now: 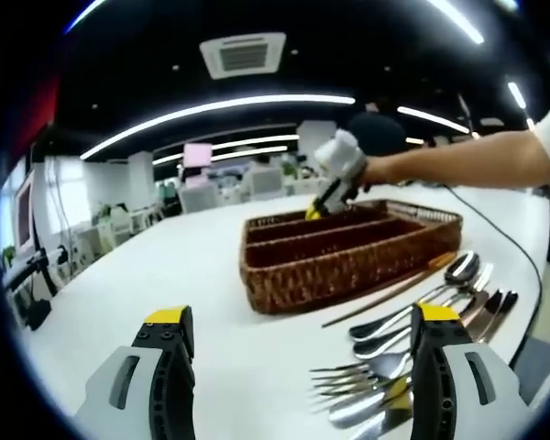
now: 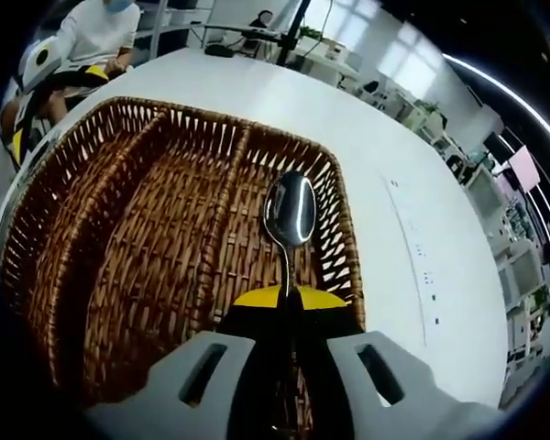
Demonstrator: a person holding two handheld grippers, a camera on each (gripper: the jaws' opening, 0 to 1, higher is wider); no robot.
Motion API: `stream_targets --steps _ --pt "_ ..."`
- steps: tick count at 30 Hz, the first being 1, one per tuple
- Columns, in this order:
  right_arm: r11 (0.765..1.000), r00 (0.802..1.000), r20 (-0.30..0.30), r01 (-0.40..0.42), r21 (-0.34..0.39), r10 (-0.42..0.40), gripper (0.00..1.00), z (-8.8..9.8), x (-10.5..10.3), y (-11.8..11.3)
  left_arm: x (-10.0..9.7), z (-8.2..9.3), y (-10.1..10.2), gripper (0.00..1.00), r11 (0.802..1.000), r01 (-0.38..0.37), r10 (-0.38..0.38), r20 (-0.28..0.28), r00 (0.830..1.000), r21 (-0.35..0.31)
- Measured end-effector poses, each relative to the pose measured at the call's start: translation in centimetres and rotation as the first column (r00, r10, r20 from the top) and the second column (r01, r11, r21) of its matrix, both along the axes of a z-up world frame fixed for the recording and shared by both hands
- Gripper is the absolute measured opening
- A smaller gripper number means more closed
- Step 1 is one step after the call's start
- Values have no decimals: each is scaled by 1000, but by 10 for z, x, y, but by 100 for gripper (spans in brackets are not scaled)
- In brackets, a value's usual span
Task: Arrange the knives, forks, and spoons in their matching storage slots by inserting each utensil handle-first until every utensil is classified and aligned in the correct compartment
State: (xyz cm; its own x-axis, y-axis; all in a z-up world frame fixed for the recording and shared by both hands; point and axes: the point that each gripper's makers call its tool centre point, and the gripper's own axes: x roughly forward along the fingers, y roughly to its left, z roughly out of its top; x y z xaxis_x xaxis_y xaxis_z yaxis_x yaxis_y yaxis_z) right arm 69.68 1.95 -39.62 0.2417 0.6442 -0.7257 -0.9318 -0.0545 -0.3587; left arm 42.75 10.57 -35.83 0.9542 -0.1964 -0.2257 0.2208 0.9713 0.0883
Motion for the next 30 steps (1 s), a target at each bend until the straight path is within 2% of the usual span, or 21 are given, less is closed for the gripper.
stream_targets --steps 1,4,10,30 --pt "1000 1000 -7 6 18 -6 4 3 3 1 1 0 1 99 1000 -1 1 -1 1000 -3" --pt "1000 1000 5 -10 6 10 4 3 5 1 2 0 1 99 1000 -1 1 -1 1000 -5" --pt "1000 1000 8 0 23 0 4 4 24 3 5 -3 0 99 1000 8 -8 -13 1000 1" --pt "998 999 -19 37 51 -36 5 3 5 -1 1 -9 -3 99 1000 15 -15 -18 1000 -8"
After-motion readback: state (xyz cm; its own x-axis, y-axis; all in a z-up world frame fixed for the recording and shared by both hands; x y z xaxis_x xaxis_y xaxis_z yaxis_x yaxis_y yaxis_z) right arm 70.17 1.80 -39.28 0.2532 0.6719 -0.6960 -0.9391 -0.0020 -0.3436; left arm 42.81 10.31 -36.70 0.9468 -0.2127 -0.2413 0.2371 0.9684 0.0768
